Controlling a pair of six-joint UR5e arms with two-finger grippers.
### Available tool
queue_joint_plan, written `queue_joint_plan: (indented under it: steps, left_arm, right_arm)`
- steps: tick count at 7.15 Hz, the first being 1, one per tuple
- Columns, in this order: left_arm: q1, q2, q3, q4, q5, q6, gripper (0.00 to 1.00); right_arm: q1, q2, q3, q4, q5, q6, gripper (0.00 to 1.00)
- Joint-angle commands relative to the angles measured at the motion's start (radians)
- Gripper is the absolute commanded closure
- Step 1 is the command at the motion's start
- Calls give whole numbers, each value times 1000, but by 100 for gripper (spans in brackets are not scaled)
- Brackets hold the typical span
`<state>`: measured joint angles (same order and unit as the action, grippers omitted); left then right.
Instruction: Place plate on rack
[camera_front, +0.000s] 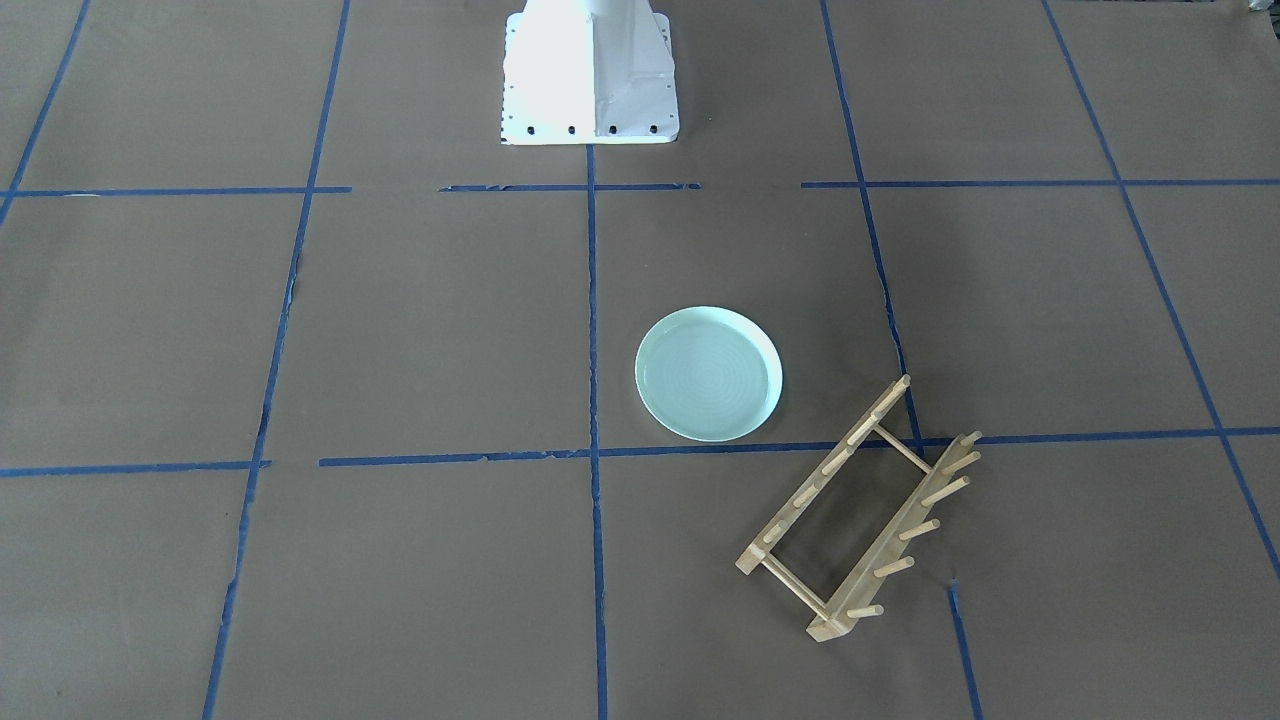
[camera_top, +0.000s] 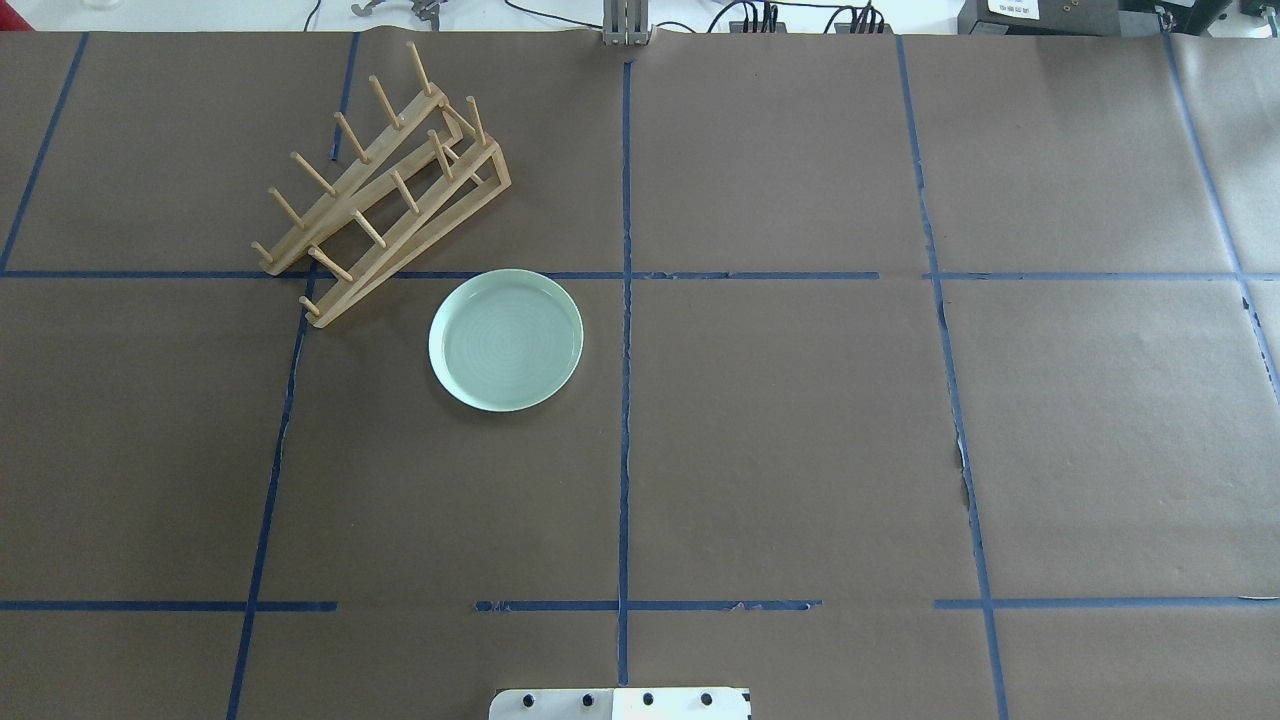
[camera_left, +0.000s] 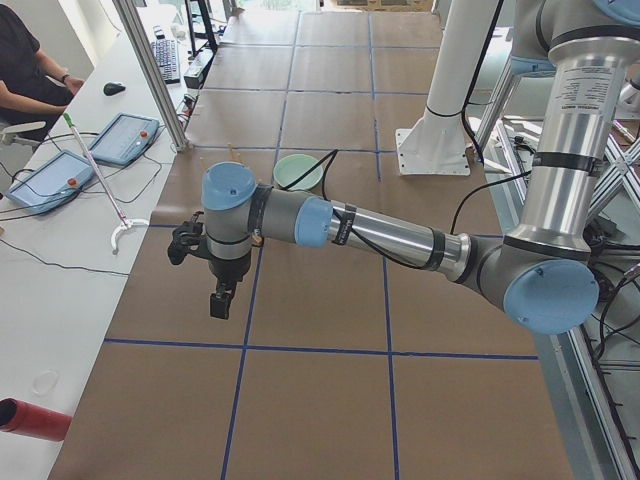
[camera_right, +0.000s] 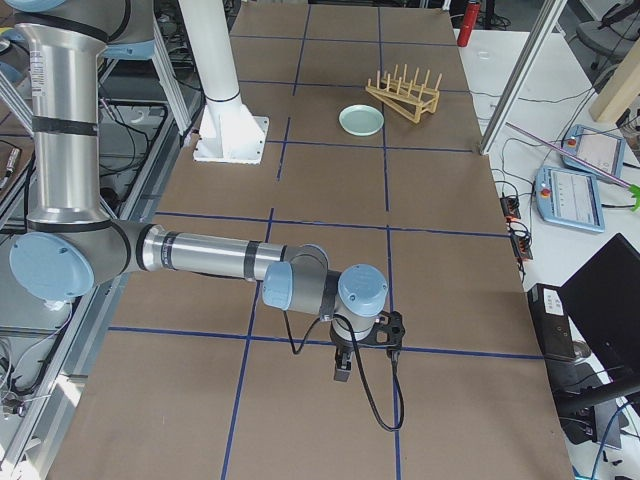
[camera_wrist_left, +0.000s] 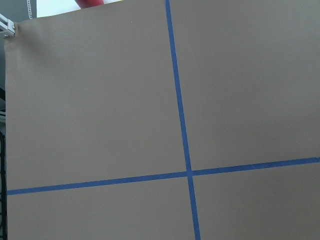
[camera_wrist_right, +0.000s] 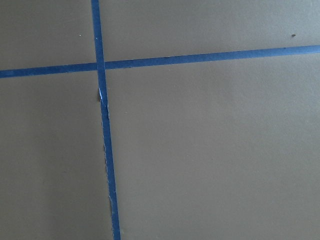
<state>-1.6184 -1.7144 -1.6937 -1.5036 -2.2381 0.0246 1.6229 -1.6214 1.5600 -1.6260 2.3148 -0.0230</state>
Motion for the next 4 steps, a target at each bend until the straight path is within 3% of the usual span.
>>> queue_joint_plan:
  steps: [1, 4]
  left_arm:
    - [2, -1, 2, 14, 0, 0, 0]
    - [32, -16, -6, 17, 11, -2, 0]
  right_arm:
    - [0, 0, 0, 0, 0, 0, 0]
    - [0, 0, 0, 0, 0, 0, 0]
